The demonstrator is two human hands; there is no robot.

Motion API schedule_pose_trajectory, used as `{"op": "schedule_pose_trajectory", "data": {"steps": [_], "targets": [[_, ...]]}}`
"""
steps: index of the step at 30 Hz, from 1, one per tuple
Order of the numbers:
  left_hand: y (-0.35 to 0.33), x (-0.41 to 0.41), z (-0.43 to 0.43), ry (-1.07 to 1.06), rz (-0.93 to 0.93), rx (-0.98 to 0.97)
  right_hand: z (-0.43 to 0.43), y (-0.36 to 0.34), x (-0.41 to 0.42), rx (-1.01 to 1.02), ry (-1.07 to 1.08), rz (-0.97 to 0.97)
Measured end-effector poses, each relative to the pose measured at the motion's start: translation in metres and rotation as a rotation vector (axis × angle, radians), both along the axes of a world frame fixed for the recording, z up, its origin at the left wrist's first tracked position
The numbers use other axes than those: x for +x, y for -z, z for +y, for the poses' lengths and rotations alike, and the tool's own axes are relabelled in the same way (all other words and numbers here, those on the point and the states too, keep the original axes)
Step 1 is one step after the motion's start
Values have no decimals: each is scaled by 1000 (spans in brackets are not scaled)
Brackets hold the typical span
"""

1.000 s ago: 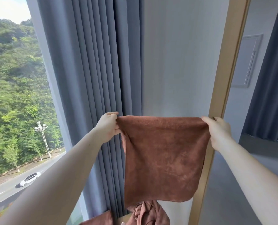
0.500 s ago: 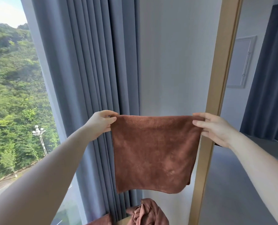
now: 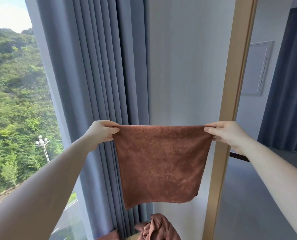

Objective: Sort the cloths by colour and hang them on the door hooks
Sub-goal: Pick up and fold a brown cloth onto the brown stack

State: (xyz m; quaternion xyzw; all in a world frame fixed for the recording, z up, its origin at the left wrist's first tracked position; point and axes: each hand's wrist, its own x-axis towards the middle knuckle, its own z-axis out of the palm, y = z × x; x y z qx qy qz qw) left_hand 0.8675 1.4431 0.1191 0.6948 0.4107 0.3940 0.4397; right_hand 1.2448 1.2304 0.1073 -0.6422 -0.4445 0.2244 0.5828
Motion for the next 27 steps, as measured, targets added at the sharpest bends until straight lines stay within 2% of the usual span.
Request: {"op": "schedule_pose_trajectory", "data": {"steps": [6,15,18,22,24,27], "targets": [[-4,-4,-1,-58,81,41,1,3,6,-92,-40,-78],[-8,8,1,-107,304,169,14,6,1,-9,202,-353],[-6,9,0,-30,133,71,13,7,4,0,256,-347],[-7,13,-11,51,-200,-45,15,14,10,79,270,-84],[-9,15,-16,74,-272,-75,14,13,5,151,299,0],[-10,21,-20,72,-288,-119,15,13,-2,219,372,-3]]}}
